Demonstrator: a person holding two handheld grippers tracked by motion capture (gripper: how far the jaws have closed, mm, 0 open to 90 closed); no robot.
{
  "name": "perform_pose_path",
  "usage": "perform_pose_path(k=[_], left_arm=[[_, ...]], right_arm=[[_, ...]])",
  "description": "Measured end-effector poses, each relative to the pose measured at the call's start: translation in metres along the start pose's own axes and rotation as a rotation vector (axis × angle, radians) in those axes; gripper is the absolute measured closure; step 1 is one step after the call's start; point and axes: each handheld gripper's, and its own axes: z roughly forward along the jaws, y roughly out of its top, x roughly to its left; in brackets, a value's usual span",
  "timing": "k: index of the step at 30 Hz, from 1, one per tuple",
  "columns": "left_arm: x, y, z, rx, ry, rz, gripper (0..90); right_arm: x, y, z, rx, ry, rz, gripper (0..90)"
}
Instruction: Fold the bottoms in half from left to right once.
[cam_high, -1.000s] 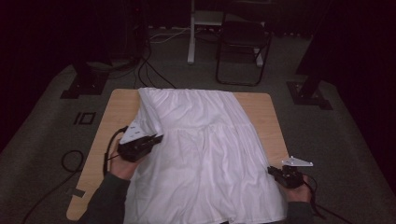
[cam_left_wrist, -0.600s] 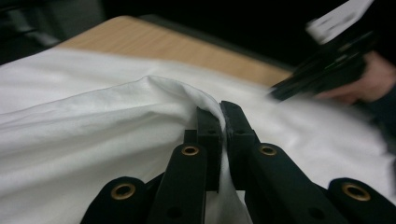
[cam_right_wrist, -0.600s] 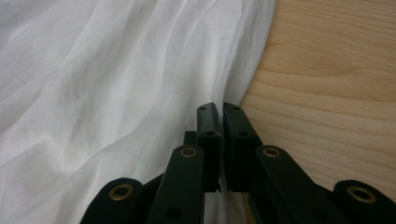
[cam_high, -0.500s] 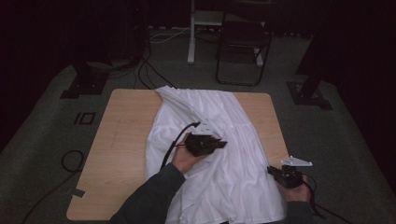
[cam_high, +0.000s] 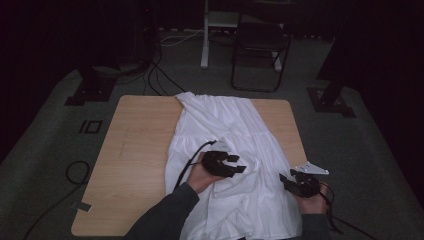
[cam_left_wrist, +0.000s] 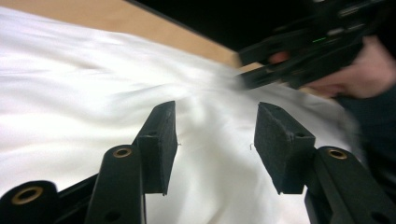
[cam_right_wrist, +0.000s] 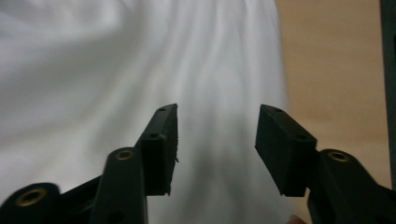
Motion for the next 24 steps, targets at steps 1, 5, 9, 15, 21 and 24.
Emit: perform_pose_path(k=[1, 5, 9, 15, 21, 24], left_arm=[[0.003, -0.003, -0.008, -0.004, 0.023, -0.002, 48.2], [0.020, -0.030, -0.052, -0.012, 0.181, -0.028, 46.8], [0.037, -0.068, -0.084, 0.031, 0.330, -0.093, 42.7], [0.057, -0.117, -0.095, 0.092, 0.390, -0.240, 33.5], [0.055, -0.136, -0.085, 0.149, 0.384, -0.262, 29.3], [0.053, -0.137, -0.075, 0.172, 0.348, -0.233, 36.3]], right_arm=[[0.007, 0.007, -0.003, -0.025, 0.013, -0.004, 47.5], [0.030, 0.027, -0.006, -0.065, 0.081, -0.033, 47.5], [0.048, 0.043, 0.003, -0.050, 0.121, -0.052, 39.6], [0.065, 0.048, 0.029, 0.020, 0.136, -0.015, 18.8], [0.073, 0.038, 0.042, 0.083, 0.160, -0.013, 15.9], [0.074, 0.034, 0.047, 0.119, 0.175, -0.029, 36.8]])
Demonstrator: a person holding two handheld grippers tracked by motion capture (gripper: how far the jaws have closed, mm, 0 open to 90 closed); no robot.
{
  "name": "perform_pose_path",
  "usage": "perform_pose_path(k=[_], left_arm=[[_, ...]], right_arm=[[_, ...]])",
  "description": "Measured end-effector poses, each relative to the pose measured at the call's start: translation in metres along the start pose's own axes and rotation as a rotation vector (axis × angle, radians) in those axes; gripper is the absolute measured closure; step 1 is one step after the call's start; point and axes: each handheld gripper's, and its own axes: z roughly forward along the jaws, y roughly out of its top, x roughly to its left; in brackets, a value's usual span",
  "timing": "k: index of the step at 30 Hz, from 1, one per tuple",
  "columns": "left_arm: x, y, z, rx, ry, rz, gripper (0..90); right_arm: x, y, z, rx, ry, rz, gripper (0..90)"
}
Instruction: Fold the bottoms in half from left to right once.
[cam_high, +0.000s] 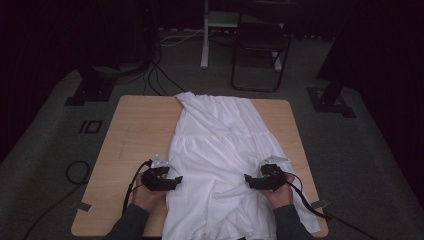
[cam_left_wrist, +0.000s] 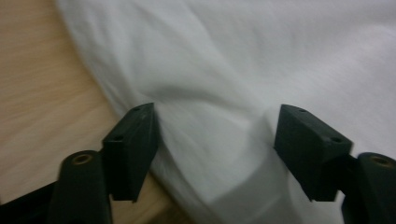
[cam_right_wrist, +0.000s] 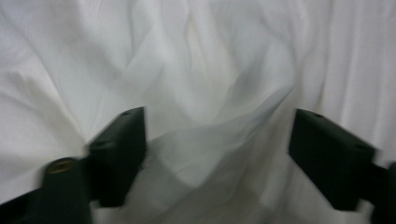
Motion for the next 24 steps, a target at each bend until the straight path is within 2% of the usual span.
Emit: perform_pose_path(k=[1, 2, 3, 4, 6, 8, 9, 11, 13, 14, 15, 16, 19, 22, 23, 24], left_arm=[[-0.002, 0.000, 0.001, -0.005, 0.004, 0.021, 41.9], [-0.002, 0.001, 0.000, -0.004, -0.023, 0.034, 59.1], [-0.001, 0.001, -0.003, -0.020, -0.049, 0.024, 72.6], [0.000, 0.002, -0.007, -0.042, -0.055, 0.019, 82.7], [0.000, 0.005, -0.022, -0.099, -0.047, 0.017, 85.8], [0.000, 0.005, -0.022, -0.099, -0.047, 0.017, 86.1], [0.004, 0.016, -0.057, -0.213, -0.030, -0.006, 86.3], [0.005, 0.024, -0.083, -0.275, -0.018, -0.016, 86.4], [0.004, 0.033, -0.103, -0.328, -0.029, -0.022, 86.4], [0.001, 0.038, -0.109, -0.339, -0.023, -0.017, 86.3], [-0.004, 0.042, -0.109, -0.338, -0.015, -0.008, 85.6], [-0.011, 0.047, -0.106, -0.332, -0.012, 0.006, 82.4], [-0.027, 0.054, -0.082, -0.292, -0.019, 0.051, 59.6], [-0.036, 0.051, -0.047, -0.217, -0.010, 0.051, 48.8], [-0.038, 0.049, -0.035, -0.185, -0.015, 0.045, 46.7], [-0.041, 0.045, -0.023, -0.151, -0.022, 0.044, 44.8]], right_arm=[[0.000, -0.001, 0.001, 0.008, 0.014, -0.007, 50.5], [-0.001, -0.002, 0.001, 0.014, 0.027, -0.008, 63.8], [-0.001, -0.002, 0.000, 0.013, 0.033, -0.016, 72.9], [-0.002, -0.002, -0.002, 0.005, 0.022, -0.016, 78.9], [-0.006, -0.001, -0.011, -0.029, 0.005, -0.008, 85.7], [-0.007, -0.001, -0.014, -0.041, 0.005, -0.007, 85.7], [-0.011, 0.000, -0.027, -0.077, -0.017, -0.017, 87.6], [-0.016, 0.001, -0.041, -0.112, -0.011, -0.010, 87.9], [-0.022, 0.004, -0.057, -0.175, 0.034, 0.011, 87.9], [-0.024, 0.006, -0.067, -0.211, 0.049, 0.023, 87.9], [-0.026, 0.008, -0.076, -0.244, 0.053, 0.029, 87.9], [-0.028, 0.011, -0.084, -0.269, 0.036, 0.030, 87.9], [-0.038, 0.015, -0.102, -0.293, -0.128, 0.009, 87.9], [-0.060, 0.008, -0.103, -0.251, -0.237, 0.041, 87.7], [-0.068, 0.003, -0.098, -0.223, -0.256, 0.055, 87.5], [-0.075, -0.002, -0.091, -0.191, -0.255, 0.071, 87.3]])
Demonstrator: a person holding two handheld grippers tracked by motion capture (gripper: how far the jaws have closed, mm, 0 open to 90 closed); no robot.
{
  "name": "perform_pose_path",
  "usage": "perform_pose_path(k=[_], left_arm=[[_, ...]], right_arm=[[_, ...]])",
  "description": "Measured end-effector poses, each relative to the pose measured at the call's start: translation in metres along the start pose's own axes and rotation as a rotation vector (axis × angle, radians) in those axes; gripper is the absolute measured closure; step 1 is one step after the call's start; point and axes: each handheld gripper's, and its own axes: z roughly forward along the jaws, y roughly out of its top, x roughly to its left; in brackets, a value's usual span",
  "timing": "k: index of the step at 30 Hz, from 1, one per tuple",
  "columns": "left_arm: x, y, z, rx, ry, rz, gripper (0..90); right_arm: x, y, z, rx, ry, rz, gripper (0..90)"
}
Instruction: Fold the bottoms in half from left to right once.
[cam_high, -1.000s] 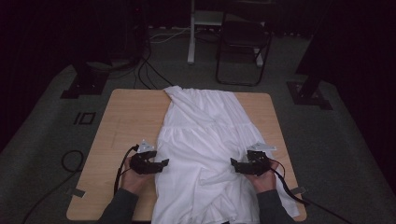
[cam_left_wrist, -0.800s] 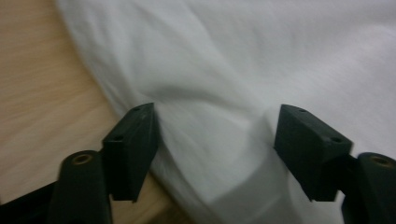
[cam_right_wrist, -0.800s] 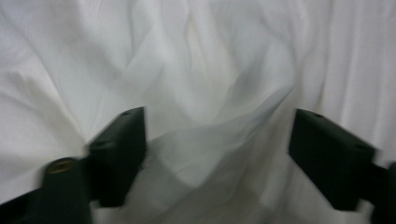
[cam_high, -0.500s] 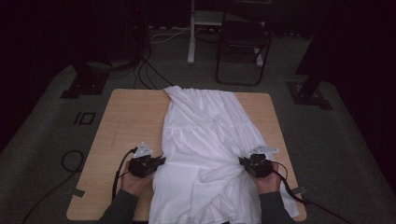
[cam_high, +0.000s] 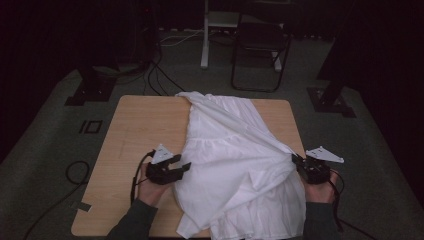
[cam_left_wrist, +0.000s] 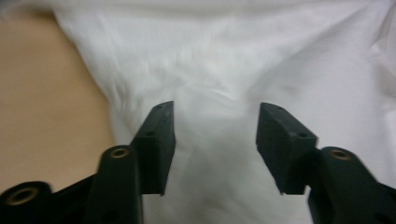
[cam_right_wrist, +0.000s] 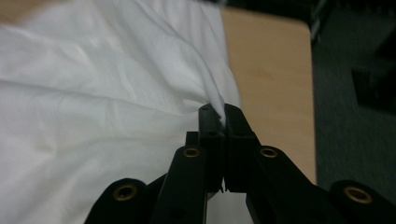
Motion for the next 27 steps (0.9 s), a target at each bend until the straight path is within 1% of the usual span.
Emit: perform_pose_path(k=[1, 2, 3, 5, 6, 7, 8, 10, 11, 12, 13, 14, 15, 16, 18, 20, 21, 25, 27], left_arm=[[-0.003, -0.005, 0.011, 0.031, 0.005, 0.003, 41.6], [-0.006, -0.010, 0.021, 0.063, 0.019, 0.011, 38.9], [-0.009, -0.014, 0.030, 0.101, 0.030, 0.025, 37.6], [-0.011, -0.023, 0.047, 0.154, 0.069, 0.045, 37.5], [-0.010, -0.026, 0.053, 0.180, 0.082, 0.051, 38.7], [-0.009, -0.027, 0.055, 0.165, 0.097, 0.060, 43.6], [-0.008, -0.026, 0.056, 0.166, 0.117, 0.069, 50.4], [-0.002, -0.023, 0.055, 0.175, 0.132, 0.066, 67.6], [0.001, -0.023, 0.057, 0.168, 0.147, 0.073, 74.5], [0.005, -0.022, 0.057, 0.164, 0.160, 0.073, 78.1], [0.005, -0.022, 0.057, 0.164, 0.160, 0.073, 81.0], [0.016, -0.019, 0.059, 0.163, 0.182, 0.058, 82.3], [0.023, -0.017, 0.059, 0.169, 0.203, 0.052, 82.7], [0.030, -0.015, 0.060, 0.164, 0.220, 0.038, 82.8], [0.046, -0.012, 0.060, 0.165, 0.245, 0.005, 82.9], [0.063, -0.008, 0.061, 0.172, 0.279, -0.009, 82.9], [0.071, -0.006, 0.061, 0.174, 0.293, -0.023, 82.9], [0.098, 0.005, 0.067, 0.186, 0.356, -0.053, 82.9], [0.109, 0.011, 0.072, 0.191, 0.385, -0.076, 82.6]], right_arm=[[-0.004, -0.007, 0.009, 0.029, 0.000, 0.010, 87.0], [-0.007, -0.015, 0.018, 0.066, 0.000, 0.009, 86.7], [-0.009, -0.023, 0.027, 0.096, 0.001, 0.011, 86.4], [-0.013, -0.037, 0.041, 0.142, 0.015, 0.027, 86.2], [-0.014, -0.043, 0.047, 0.161, 0.022, 0.039, 86.1], [-0.014, -0.048, 0.052, 0.175, 0.028, 0.043, 86.0], [-0.013, -0.052, 0.056, 0.192, 0.038, 0.048, 86.0], [-0.011, -0.055, 0.062, 0.216, 0.054, 0.042, 86.1], [-0.009, -0.054, 0.063, 0.213, 0.060, 0.037, 86.0], [-0.008, -0.053, 0.064, 0.216, 0.067, 0.035, 86.0], [-0.008, -0.053, 0.064, 0.216, 0.067, 0.035, 86.0], [-0.003, -0.050, 0.069, 0.214, 0.081, 0.026, 86.0], [0.000, -0.048, 0.071, 0.212, 0.090, 0.022, 86.0], [0.002, -0.046, 0.074, 0.208, 0.095, 0.014, 85.9], [0.006, -0.041, 0.081, 0.204, 0.106, 0.008, 85.9], [0.010, -0.035, 0.091, 0.199, 0.124, 0.002, 85.8], [0.013, -0.031, 0.096, 0.195, 0.132, -0.003, 85.7], [0.025, -0.015, 0.119, 0.186, 0.141, -0.041, 85.6], [0.029, -0.005, 0.131, 0.181, 0.129, -0.067, 85.2]])
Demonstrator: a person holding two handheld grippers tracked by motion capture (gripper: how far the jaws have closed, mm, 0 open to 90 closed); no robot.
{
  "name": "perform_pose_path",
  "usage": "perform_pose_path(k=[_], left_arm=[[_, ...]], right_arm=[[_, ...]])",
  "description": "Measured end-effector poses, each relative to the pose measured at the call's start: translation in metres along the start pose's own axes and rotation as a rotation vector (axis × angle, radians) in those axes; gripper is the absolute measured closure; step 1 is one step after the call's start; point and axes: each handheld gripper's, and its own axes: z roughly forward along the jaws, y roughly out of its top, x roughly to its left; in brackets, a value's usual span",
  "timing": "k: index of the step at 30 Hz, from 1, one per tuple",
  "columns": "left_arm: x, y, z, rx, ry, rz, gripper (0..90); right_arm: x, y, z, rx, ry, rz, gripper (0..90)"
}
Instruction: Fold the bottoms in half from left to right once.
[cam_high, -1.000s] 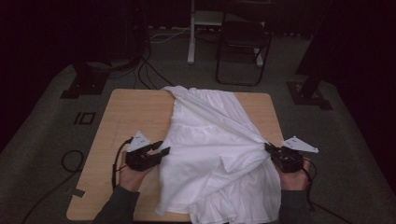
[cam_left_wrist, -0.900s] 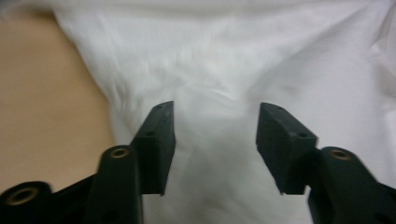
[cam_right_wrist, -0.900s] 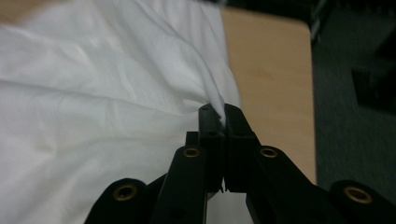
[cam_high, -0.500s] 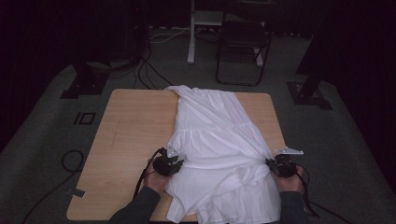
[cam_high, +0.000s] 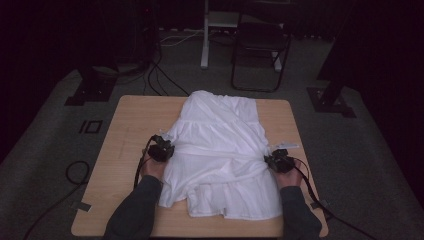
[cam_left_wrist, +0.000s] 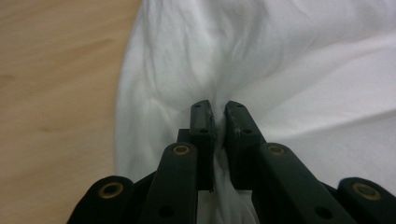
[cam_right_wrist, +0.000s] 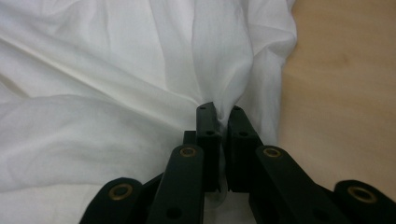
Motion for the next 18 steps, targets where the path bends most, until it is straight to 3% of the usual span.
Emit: perform_pose_path(k=[1, 2, 5, 8, 10, 12, 15, 16, 18], left_arm=[[0.000, 0.000, 0.000, 0.000, 0.000, 0.000, 82.3], [0.007, 0.006, 0.006, 0.003, 0.011, -0.030, 81.8], [0.013, 0.010, 0.011, -0.005, 0.009, -0.069, 78.2], [0.016, 0.007, 0.007, -0.027, -0.007, -0.075, 65.5], [0.017, 0.003, -0.004, -0.062, -0.015, -0.072, 57.6], [0.019, -0.003, -0.021, -0.106, -0.022, -0.077, 53.3], [0.020, -0.015, -0.047, -0.146, -0.036, -0.077, 49.4], [0.020, -0.015, -0.047, -0.146, -0.036, -0.077, 48.6], [0.018, -0.028, -0.067, -0.176, -0.047, -0.065, 47.2]], right_arm=[[0.000, 0.006, 0.005, -0.003, -0.007, -0.009, 84.8], [0.000, 0.011, 0.010, -0.003, -0.014, -0.011, 84.5], [-0.001, 0.023, 0.023, -0.008, -0.048, -0.010, 84.4], [-0.003, 0.032, 0.029, 0.001, -0.069, 0.008, 80.2], [-0.001, 0.036, 0.028, 0.019, -0.103, 0.013, 63.9], [0.004, 0.037, 0.019, -0.013, -0.108, 0.024, 55.3], [0.020, 0.042, -0.001, -0.087, -0.086, 0.011, 49.8], [0.020, 0.042, -0.001, -0.087, -0.086, 0.011, 49.8], [0.041, 0.045, -0.018, -0.132, -0.029, -0.031, 47.9]])
